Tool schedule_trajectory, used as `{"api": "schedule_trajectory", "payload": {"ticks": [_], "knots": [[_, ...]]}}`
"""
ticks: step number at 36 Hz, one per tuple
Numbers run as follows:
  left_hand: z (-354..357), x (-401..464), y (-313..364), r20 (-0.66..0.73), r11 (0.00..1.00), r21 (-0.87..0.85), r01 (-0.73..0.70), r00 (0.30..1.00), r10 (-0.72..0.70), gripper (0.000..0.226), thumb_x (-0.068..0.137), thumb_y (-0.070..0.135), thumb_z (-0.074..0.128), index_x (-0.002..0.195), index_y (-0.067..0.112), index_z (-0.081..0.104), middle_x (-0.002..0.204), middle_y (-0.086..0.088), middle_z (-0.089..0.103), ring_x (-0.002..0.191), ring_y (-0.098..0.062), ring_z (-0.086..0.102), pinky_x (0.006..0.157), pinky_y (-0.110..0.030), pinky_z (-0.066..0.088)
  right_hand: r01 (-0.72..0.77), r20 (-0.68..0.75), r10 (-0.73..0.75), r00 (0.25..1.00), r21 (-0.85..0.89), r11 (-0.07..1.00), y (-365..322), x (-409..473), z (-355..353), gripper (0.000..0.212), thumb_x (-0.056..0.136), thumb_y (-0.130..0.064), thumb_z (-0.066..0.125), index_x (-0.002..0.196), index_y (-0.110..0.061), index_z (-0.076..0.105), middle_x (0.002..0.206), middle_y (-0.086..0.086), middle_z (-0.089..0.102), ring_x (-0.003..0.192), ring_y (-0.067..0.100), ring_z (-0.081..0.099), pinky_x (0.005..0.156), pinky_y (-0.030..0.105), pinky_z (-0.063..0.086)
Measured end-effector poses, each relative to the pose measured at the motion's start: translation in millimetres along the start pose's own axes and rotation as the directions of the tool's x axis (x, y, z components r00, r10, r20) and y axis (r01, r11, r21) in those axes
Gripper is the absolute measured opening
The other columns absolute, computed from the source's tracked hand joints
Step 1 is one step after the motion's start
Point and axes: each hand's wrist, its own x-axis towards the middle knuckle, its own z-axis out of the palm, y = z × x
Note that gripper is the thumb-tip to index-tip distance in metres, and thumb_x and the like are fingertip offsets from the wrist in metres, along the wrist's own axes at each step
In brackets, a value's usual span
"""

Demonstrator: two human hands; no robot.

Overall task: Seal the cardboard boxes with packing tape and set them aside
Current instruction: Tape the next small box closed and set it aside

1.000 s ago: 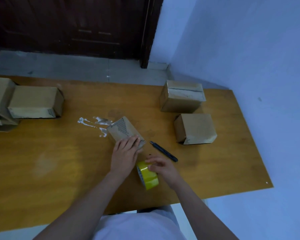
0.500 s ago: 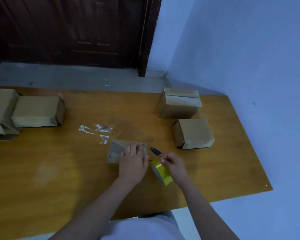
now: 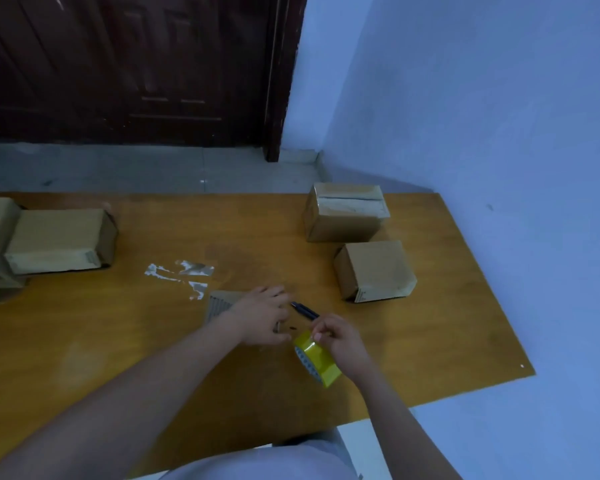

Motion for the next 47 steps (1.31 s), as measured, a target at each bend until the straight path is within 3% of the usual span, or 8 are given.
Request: {"api": "schedule_trajectory", "payload": {"ticks": [11, 15, 19, 24, 30, 33, 40, 47], "knots": [[2, 0, 24, -0.048, 0.966, -0.133, 0.22, 0.972, -0.228, 0.058, 0.098, 0.053, 0.031, 0.131, 0.009, 0.052, 0.159, -0.007, 0.015, 0.143, -0.029, 0.017, 0.116, -0.043, 0.017, -0.008, -0.02, 0.008, 1.0, 0.013, 1.0, -12, -3, -6, 0.035, 0.083, 0.007, 0.058, 0.064, -0.022, 0.054, 0.091, 0.003, 0.059, 0.086, 0.012, 0.055, 0.078, 0.018, 0.039], [8, -11, 23, -0.413, 0.874, -0.481, 0.073, 0.86, -0.3, 0.087, 0.091, 0.068, 0.001, 0.126, 0.01, 0.057, 0.147, -0.009, 0.04, 0.142, -0.027, 0.024, 0.118, -0.04, 0.003, 0.037, -0.054, -0.036, 0.998, 0.029, 0.999, -26, -2, -19, 0.024, 0.083, 0.007, 0.059, 0.067, -0.011, 0.058, 0.09, 0.007, 0.059, 0.08, -0.001, 0.054, 0.071, 0.008, 0.039], [-17, -23, 34, -0.465, 0.699, -0.7, -0.145, 0.836, -0.292, 0.082, 0.082, 0.078, 0.028, 0.113, 0.009, 0.062, 0.111, 0.001, 0.055, 0.111, -0.009, 0.04, 0.093, -0.024, 0.036, 0.089, -0.06, -0.085, 0.995, 0.08, 0.993, -44, 4, -27, 0.02, 0.083, 0.005, 0.06, 0.07, -0.009, 0.058, 0.093, 0.013, 0.06, 0.087, 0.013, 0.056, 0.077, 0.016, 0.041], [-42, -23, 47, -0.543, 0.727, -0.672, -0.141, 0.761, -0.355, 0.027, 0.089, 0.037, 0.062, 0.08, 0.012, 0.057, 0.083, 0.003, 0.049, 0.087, -0.011, 0.04, 0.068, -0.021, 0.026, 0.163, -0.091, -0.153, 0.984, 0.11, 0.981, -68, 7, -29, 0.019, 0.084, 0.004, 0.06, 0.071, -0.009, 0.059, 0.092, 0.007, 0.061, 0.084, 0.001, 0.057, 0.077, 0.012, 0.042], [-59, -32, 40, -0.577, 0.717, -0.694, -0.07, 0.649, -0.495, 0.026, 0.09, 0.021, 0.063, 0.068, 0.014, 0.051, 0.066, 0.006, 0.046, 0.067, -0.014, 0.043, 0.059, -0.028, 0.025, 0.225, -0.172, -0.218, 0.961, 0.02, 0.974, -95, 6, -27, 0.013, 0.092, -0.011, 0.058, 0.099, -0.011, 0.069, 0.1, -0.003, 0.065, 0.088, -0.005, 0.057, 0.076, 0.012, 0.041], [-67, -37, 29, -0.459, 0.519, -0.85, -0.087, 0.604, -0.652, 0.026, 0.09, 0.021, 0.065, 0.066, 0.016, 0.054, 0.063, 0.001, 0.055, 0.061, -0.012, 0.048, 0.058, -0.03, 0.035, 0.175, -0.125, -0.154, 0.98, 0.179, 0.968, -107, -4, -29, 0.041, 0.095, -0.029, 0.054, 0.135, -0.025, 0.048, 0.118, -0.01, 0.059, 0.099, -0.008, 0.056, 0.077, 0.007, 0.043], [-72, -30, 4, 0.137, -0.261, -0.964, -0.052, 0.742, -0.656, 0.027, 0.095, 0.004, 0.049, 0.068, 0.009, 0.051, 0.058, -0.009, 0.058, 0.044, -0.016, 0.057, 0.043, -0.021, 0.049, 0.183, 0.121, -0.249, 0.961, 0.396, 0.9, -124, -33, -41, 0.03, 0.093, -0.028, 0.048, 0.1, -0.006, 0.066, 0.088, 0.003, 0.067, 0.084, 0.013, 0.062, 0.076, 0.018, 0.048], [-79, -13, -26, -0.031, -0.074, -0.99, -0.123, 0.684, -0.729, 0.033, 0.088, -0.004, 0.061, 0.059, 0.004, 0.047, 0.043, 0.0, 0.058, 0.036, -0.01, 0.054, 0.043, -0.021, 0.048, -0.004, -0.075, 0.013, 0.997, 0.121, 0.993, -110, -36, -25, 0.041, 0.093, -0.036, 0.057, 0.06, -0.016, 0.044, 0.058, 0.001, 0.038, 0.054, 0.013, 0.037, 0.056, 0.029, 0.029]]}}
